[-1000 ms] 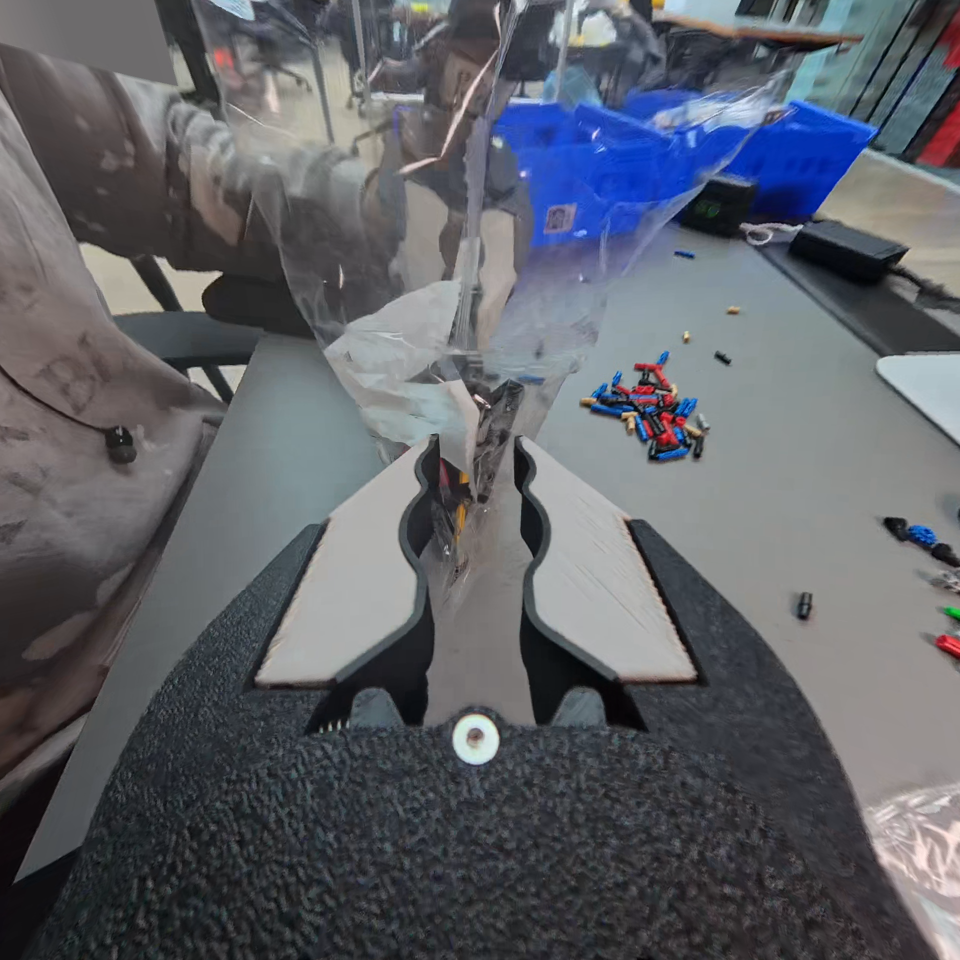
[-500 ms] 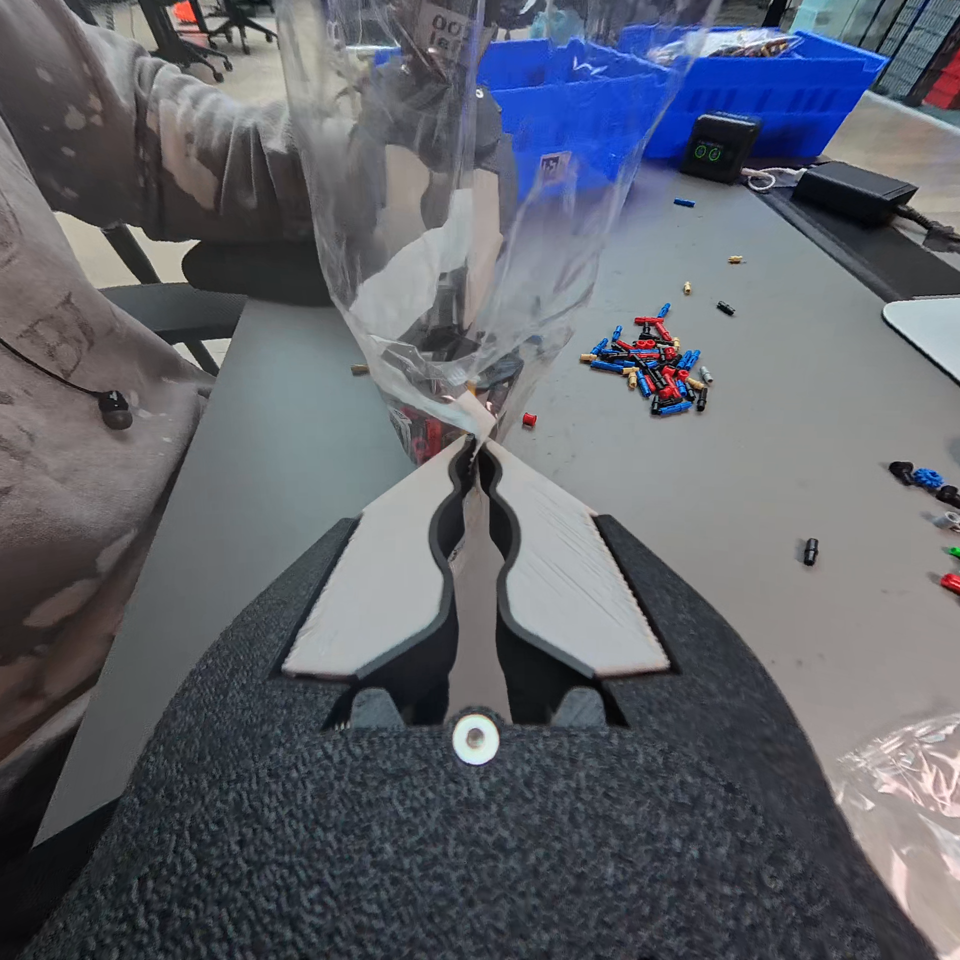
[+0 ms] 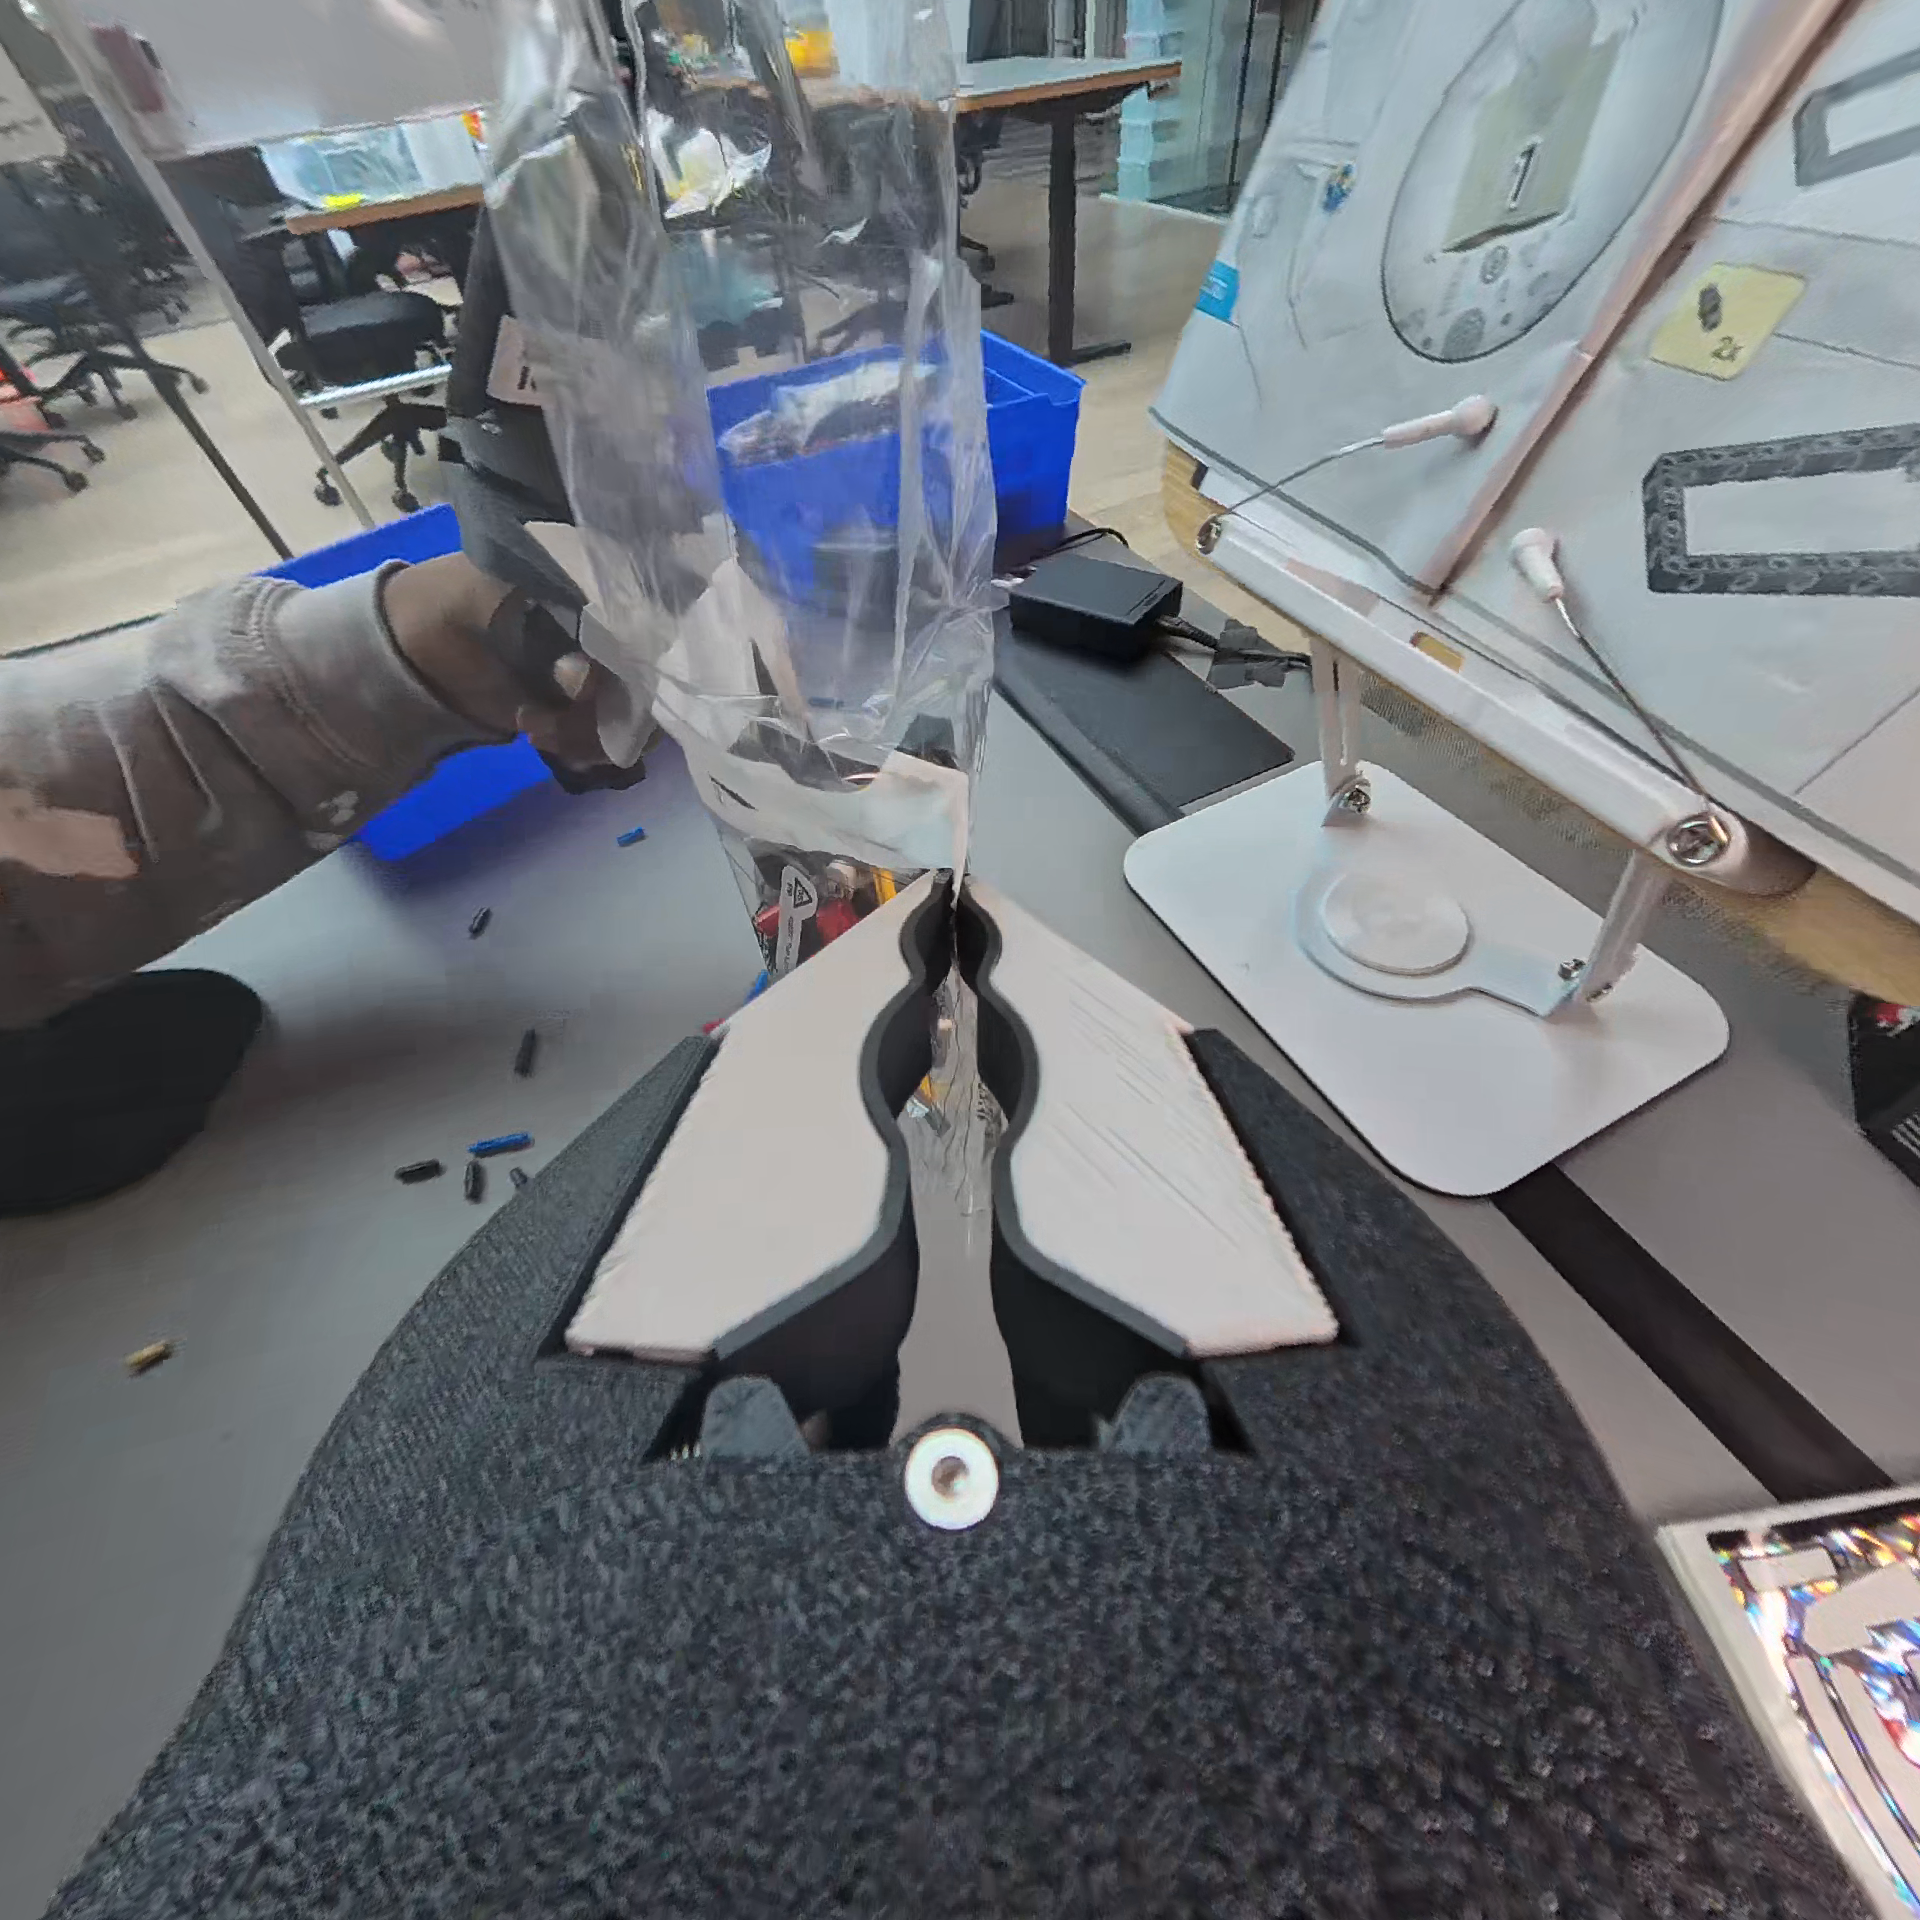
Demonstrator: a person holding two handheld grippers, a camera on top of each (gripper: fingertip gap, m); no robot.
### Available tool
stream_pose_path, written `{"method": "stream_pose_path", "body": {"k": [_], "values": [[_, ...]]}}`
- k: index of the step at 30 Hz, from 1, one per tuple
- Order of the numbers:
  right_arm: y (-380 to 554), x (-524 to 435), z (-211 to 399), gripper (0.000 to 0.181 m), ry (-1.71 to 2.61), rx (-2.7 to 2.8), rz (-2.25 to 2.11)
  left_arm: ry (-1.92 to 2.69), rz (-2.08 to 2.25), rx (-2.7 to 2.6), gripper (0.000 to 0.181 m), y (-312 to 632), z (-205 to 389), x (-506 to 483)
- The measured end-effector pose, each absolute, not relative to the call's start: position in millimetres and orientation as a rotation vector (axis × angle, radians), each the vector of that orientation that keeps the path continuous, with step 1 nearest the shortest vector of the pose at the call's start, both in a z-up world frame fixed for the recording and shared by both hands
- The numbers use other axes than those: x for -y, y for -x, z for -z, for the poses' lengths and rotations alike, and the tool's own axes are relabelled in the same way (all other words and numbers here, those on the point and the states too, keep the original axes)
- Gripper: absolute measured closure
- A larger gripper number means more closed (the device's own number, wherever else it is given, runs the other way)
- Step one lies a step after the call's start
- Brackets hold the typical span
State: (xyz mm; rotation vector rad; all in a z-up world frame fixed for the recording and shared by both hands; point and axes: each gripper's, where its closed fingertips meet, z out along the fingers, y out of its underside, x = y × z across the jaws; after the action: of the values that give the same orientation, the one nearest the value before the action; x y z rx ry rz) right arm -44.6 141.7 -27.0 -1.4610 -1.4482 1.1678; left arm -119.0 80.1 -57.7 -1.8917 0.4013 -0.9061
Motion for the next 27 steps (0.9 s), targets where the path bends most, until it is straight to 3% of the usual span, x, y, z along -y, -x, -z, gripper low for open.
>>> {"method": "stream_pose_path", "body": {"k": [8, 11, 13, 16, 22, 27], "values": [[125, -226, 113, 0.181, 1.804, 1.339, -1.216, 2.094, 0.882, -0.174, 0.173, 194, 132, -162], [131, -246, 146, 0.179, 1.906, 1.311, -1.133, 2.165, 0.873, -0.106, 0.164, 207, 163, -180], [123, -251, 143, 0.16, 1.876, 1.312, -1.081, 2.128, 0.895, -0.097, 0.162, 208, 161, -185], [98, -260, 126, 0.146, 1.734, 1.365, -0.887, 2.099, 0.793, -0.129, 0.154, 212, 153, -185], [64, -222, 164, 0.16, 1.632, 1.826, -0.594, 2.024, 0.686, -0.121, 0.145, 220, 131, -187], [73, -221, 212, 0.158, 1.746, 1.984, -0.358, 1.999, 0.681, -0.069, 0.145, 216, 133, -192]]}}
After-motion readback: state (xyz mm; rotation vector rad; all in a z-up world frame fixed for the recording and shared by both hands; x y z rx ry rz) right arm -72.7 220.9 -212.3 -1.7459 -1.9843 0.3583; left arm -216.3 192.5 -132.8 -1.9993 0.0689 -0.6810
